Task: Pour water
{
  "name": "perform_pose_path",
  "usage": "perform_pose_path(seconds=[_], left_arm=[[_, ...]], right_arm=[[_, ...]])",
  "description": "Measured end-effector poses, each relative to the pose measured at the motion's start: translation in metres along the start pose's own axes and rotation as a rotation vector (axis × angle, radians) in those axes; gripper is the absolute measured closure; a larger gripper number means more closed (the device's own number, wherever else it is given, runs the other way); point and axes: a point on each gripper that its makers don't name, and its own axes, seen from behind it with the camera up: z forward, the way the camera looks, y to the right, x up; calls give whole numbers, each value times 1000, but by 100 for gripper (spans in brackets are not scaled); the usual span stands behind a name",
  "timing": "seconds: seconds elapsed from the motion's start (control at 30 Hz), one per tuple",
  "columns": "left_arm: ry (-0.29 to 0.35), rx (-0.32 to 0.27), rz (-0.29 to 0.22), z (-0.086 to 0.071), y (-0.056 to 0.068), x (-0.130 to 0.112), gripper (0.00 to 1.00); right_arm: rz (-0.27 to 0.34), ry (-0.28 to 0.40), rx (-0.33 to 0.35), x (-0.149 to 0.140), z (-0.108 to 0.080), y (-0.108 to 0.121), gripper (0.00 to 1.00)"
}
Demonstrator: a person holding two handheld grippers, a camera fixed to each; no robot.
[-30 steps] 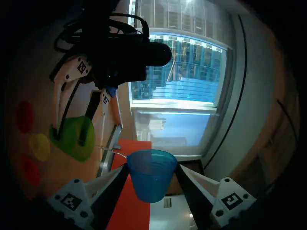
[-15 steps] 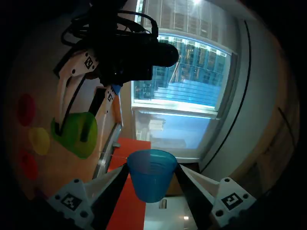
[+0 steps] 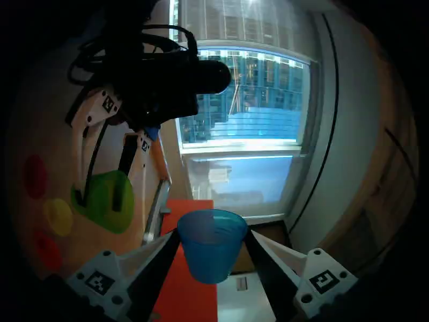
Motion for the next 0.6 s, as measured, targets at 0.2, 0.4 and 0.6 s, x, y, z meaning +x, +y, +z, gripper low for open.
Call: perform_pose_path(seconds=[0.2, 0.4, 0.6], left_arm=[[3, 0, 0, -1, 0, 1, 19], [3, 4, 1, -2, -1, 1, 19], [2, 8, 4, -3, -2, 1, 19]], right_arm=[[196, 6, -8, 1, -4, -3, 10], [449, 23, -18, 9, -6, -4, 10], [706, 38, -17, 18, -8, -8, 10]])
